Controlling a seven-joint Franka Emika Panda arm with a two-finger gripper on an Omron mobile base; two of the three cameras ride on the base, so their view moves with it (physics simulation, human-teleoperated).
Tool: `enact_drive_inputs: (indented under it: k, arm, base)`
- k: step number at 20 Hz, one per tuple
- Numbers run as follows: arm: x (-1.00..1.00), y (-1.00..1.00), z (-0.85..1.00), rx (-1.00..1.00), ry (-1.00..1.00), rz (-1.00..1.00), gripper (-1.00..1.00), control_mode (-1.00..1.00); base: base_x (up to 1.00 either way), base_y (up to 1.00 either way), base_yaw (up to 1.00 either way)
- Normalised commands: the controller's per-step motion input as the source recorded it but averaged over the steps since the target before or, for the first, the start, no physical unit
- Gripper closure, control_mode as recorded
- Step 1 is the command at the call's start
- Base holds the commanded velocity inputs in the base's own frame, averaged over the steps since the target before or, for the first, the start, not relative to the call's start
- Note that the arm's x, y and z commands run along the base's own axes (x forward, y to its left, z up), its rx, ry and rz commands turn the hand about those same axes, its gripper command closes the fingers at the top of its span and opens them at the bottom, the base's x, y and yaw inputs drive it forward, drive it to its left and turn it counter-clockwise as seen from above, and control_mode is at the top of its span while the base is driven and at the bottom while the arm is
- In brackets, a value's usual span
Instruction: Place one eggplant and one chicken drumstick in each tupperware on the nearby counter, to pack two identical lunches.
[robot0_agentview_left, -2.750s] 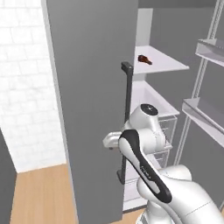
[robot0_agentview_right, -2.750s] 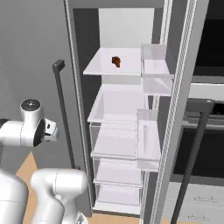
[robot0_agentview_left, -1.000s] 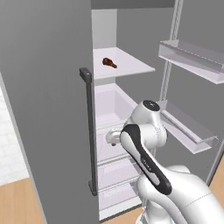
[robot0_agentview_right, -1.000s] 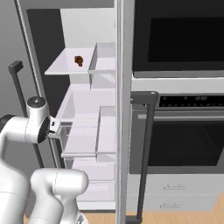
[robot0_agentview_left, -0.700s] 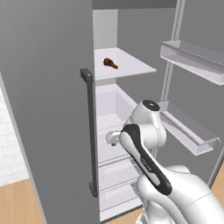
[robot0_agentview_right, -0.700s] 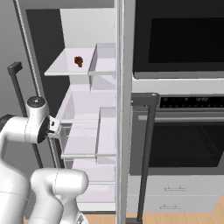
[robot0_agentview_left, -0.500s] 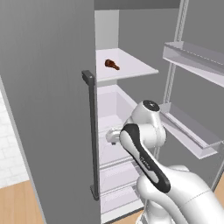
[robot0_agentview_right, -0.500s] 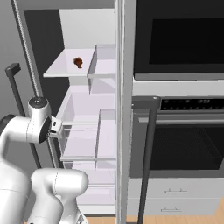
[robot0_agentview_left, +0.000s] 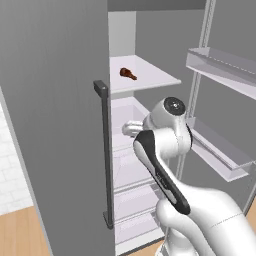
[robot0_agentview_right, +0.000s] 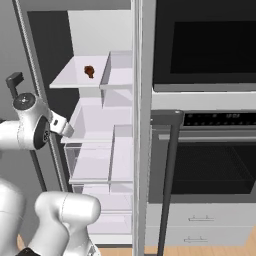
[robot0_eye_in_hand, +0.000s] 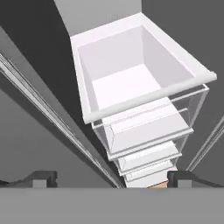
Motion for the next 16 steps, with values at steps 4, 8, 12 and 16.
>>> enact_drive_inputs:
  k: [4,8,12,16]
  arm:
    - [0.0,-0.59,1.0,-0.05,-0.29,-0.22,-1.0,-1.0]
    - [0.07,-0.54,1.0,-0.01,-0.11,-0.03,-1.0,-1.0]
    - [0.0,-0.14,1.0,-0.02,-0.08,0.03,-1.0,-1.0]
    - [0.0,0.1,0.93,-0.23,0.04,0.03,-1.0,-1.0]
  base:
    - [0.0,0.0,0.0]
    - [0.0,0.0,0.0]
    - [0.0,0.0,0.0]
    - [0.0,0.0,0.0]
